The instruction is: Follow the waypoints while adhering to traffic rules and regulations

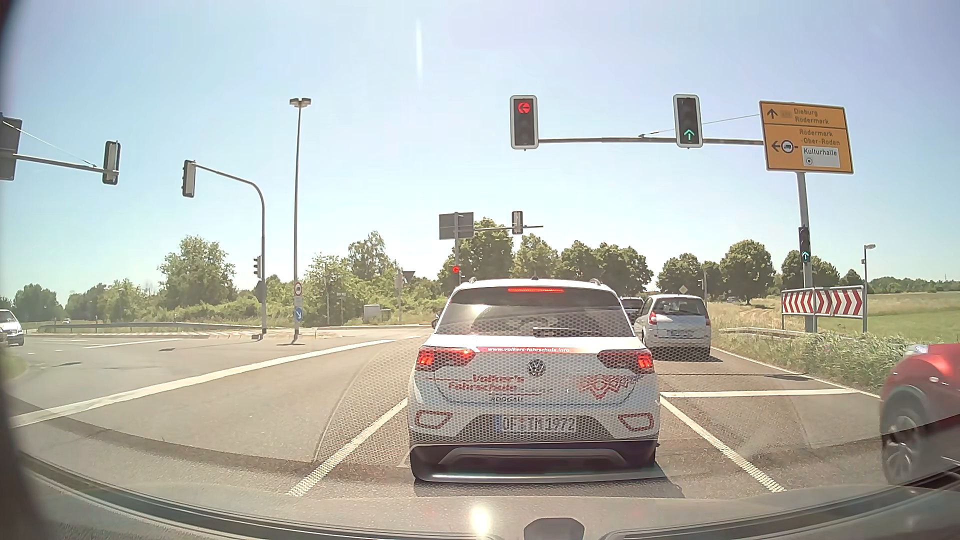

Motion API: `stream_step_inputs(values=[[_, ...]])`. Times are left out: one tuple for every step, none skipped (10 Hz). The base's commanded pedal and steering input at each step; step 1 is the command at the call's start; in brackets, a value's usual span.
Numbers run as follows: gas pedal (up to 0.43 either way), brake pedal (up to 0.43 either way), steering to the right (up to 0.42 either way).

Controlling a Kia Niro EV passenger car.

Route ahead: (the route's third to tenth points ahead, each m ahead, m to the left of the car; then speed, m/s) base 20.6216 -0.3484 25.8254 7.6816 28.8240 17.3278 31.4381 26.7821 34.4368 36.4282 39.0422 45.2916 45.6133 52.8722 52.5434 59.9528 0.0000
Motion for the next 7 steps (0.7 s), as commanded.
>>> stream_step_inputs(values=[[0.000, 0.329, 0.028], [0.000, 0.329, 0.029], [0.000, 0.329, 0.029], [0.000, 0.329, 0.029], [0.000, 0.329, 0.028], [0.000, 0.329, 0.029], [0.000, 0.329, 0.029]])
